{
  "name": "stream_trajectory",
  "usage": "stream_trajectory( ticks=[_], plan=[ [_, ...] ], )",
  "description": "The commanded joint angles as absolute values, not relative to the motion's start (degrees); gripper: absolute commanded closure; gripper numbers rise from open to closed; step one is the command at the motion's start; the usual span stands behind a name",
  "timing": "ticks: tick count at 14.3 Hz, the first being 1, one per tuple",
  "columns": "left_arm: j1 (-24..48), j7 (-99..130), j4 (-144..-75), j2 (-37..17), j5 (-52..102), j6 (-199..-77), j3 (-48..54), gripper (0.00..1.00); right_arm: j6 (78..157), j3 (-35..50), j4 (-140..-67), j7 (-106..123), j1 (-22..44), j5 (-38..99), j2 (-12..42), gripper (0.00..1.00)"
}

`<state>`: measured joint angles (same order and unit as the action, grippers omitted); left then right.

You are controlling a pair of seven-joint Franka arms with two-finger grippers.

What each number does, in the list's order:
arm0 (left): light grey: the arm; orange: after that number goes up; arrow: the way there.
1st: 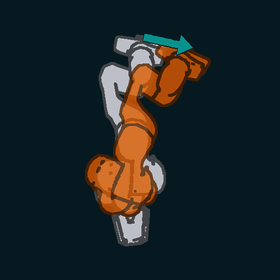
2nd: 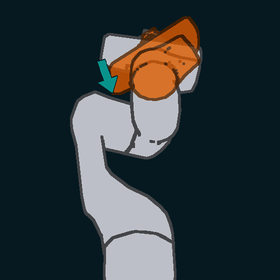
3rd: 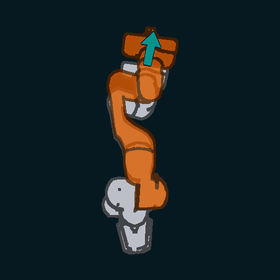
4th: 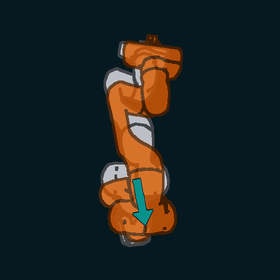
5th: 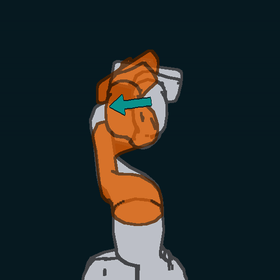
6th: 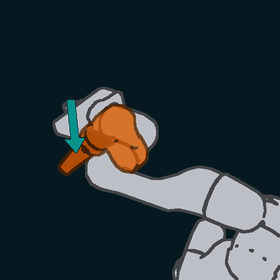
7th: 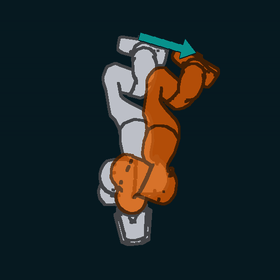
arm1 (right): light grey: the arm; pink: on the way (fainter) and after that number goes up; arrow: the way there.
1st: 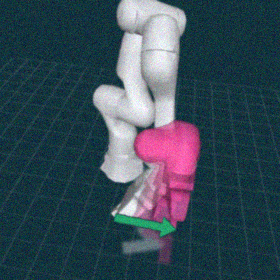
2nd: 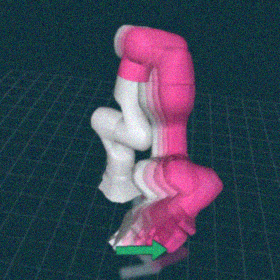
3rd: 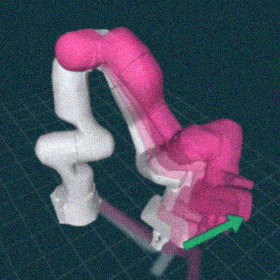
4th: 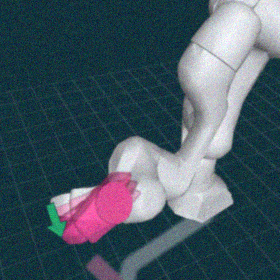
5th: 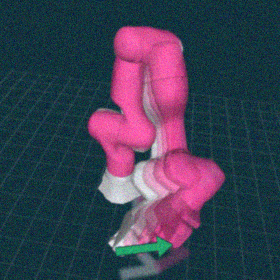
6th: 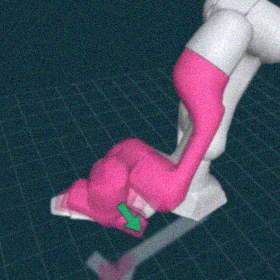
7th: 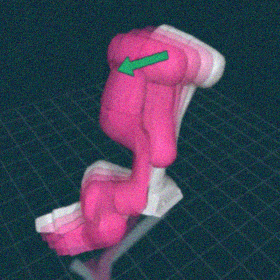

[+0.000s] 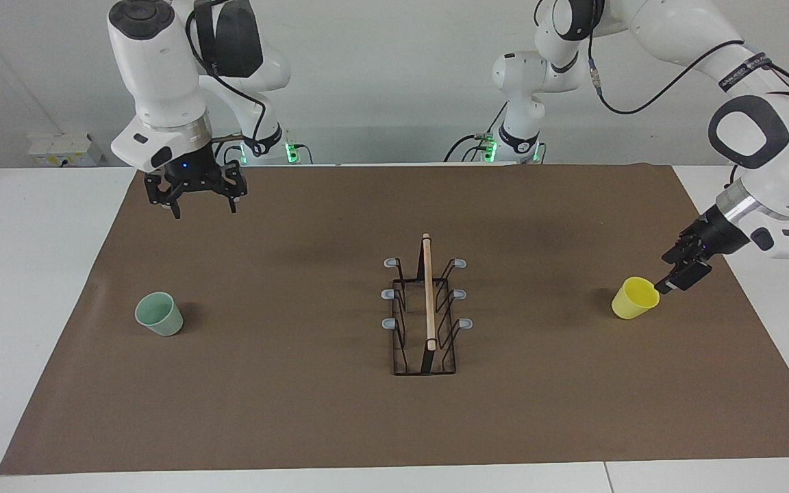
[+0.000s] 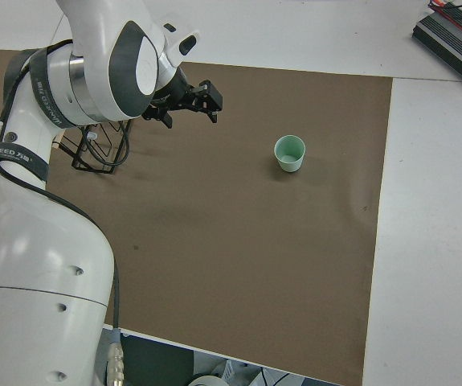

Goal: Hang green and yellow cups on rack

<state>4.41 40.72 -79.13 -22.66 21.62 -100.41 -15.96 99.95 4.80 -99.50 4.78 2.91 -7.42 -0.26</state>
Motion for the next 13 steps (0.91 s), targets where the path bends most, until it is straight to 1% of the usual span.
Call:
stream_trajectory(
  ticks=[1, 4, 5, 7, 9, 10, 12, 13],
  plan=[
    [5.4, 48.7, -72.0, -30.9, 25.4, -99.9, -20.3, 0.00, 102.5, 5.2, -103.4, 8.1, 2.9, -11.1, -0.7, 0.00],
    [4.5, 50.1, -69.4, -37.0, 30.0, -100.4, -24.5, 0.00, 101.7, 5.3, -104.5, 17.5, 5.4, -20.4, 1.1, 0.00],
    [4.2, 50.4, -68.8, -38.7, 32.0, -100.5, -25.9, 0.00, 101.3, 5.2, -104.9, 19.6, 7.5, -24.0, 1.8, 0.00],
    [1.8, 50.4, -69.6, -40.1, 35.1, -101.8, -27.5, 0.00, 100.8, 5.3, -105.0, 25.3, 8.9, -28.5, 3.1, 0.00],
    [0.5, 50.4, -69.6, -42.7, 35.2, -102.3, -27.6, 0.00, 100.9, 5.3, -105.0, 36.1, 8.6, -28.8, 4.3, 0.00],
    [0.1, 50.4, -70.4, -43.1, 35.6, -102.5, -27.6, 0.00, 100.9, 5.2, -105.6, 41.2, 9.0, -29.7, 4.8, 0.00],
    [-2.7, 50.4, -71.9, -42.9, 40.2, -101.6, -27.6, 0.00, 101.6, 5.3, -107.7, 50.6, 9.1, -36.5, 4.8, 0.00],
    [-2.7, 50.4, -72.9, -42.7, 41.2, -101.5, -27.7, 0.00, 102.0, 5.3, -108.0, 53.5, 9.5, -38.7, 5.5, 0.00]
  ],
)
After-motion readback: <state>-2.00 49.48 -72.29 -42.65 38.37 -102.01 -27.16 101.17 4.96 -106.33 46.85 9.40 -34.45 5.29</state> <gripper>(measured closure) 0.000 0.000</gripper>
